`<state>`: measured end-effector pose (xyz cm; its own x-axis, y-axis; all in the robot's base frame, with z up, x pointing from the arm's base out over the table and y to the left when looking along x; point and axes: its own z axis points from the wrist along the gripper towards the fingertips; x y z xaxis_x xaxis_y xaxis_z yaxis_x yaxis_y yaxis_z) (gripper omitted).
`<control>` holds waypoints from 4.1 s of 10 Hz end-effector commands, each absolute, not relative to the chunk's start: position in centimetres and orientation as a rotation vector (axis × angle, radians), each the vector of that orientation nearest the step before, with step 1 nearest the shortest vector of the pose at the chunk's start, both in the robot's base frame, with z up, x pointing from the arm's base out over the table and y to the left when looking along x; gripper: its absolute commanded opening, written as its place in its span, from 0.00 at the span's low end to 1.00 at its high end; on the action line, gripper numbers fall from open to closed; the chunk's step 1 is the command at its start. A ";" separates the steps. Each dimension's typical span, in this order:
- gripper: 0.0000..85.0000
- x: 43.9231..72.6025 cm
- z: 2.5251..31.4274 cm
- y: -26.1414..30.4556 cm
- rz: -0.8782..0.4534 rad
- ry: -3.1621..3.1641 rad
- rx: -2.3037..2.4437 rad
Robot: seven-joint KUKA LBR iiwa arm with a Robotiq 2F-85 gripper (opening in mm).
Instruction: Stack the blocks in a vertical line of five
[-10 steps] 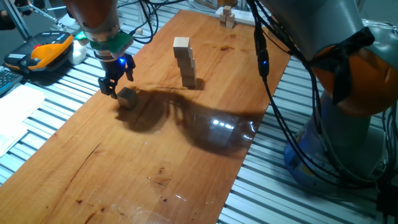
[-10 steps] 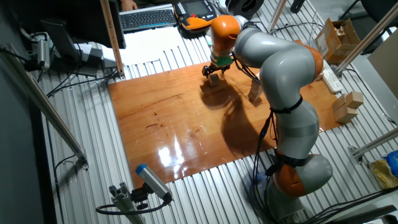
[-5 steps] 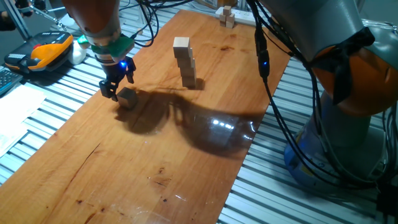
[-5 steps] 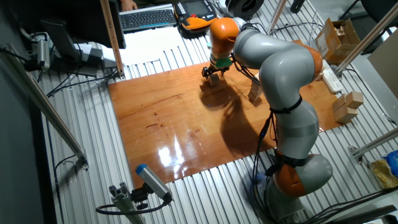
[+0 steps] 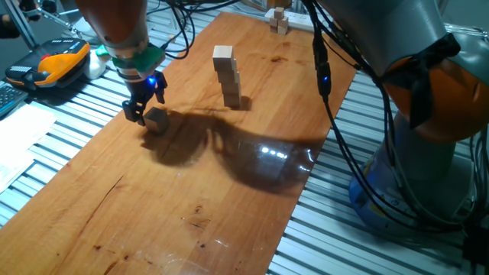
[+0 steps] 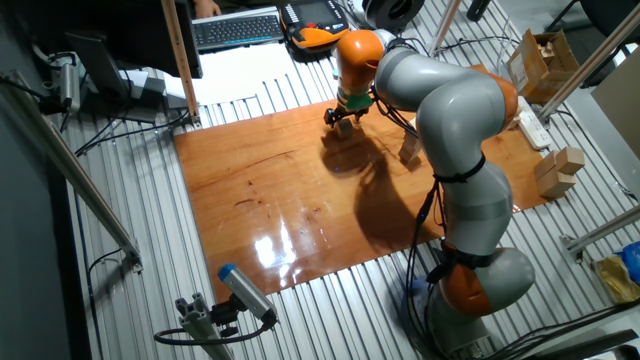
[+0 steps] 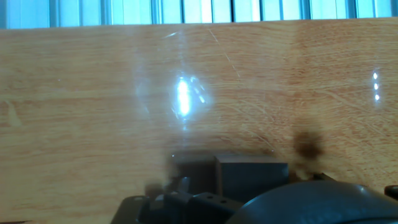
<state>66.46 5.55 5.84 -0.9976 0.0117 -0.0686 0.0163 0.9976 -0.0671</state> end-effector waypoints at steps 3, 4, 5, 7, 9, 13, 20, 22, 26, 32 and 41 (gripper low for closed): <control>0.80 66.3 5.7 5.6 -0.104 3.070 0.022; 0.80 66.2 5.7 5.5 -0.106 3.072 0.012; 0.80 66.1 5.5 5.4 -0.106 3.072 0.005; 0.80 65.9 5.2 5.3 -0.106 3.067 0.001; 0.80 65.8 5.2 5.3 -0.111 3.067 0.001; 0.80 65.7 5.1 5.4 -0.075 3.080 0.068; 0.80 66.0 5.6 5.0 -0.061 3.067 0.074; 0.80 66.0 5.5 5.0 -0.061 3.067 0.072; 0.80 66.2 5.5 5.2 -0.059 3.067 0.067; 0.60 66.4 5.4 5.2 -0.067 3.072 0.039; 0.00 66.6 6.6 5.0 -0.053 3.111 0.005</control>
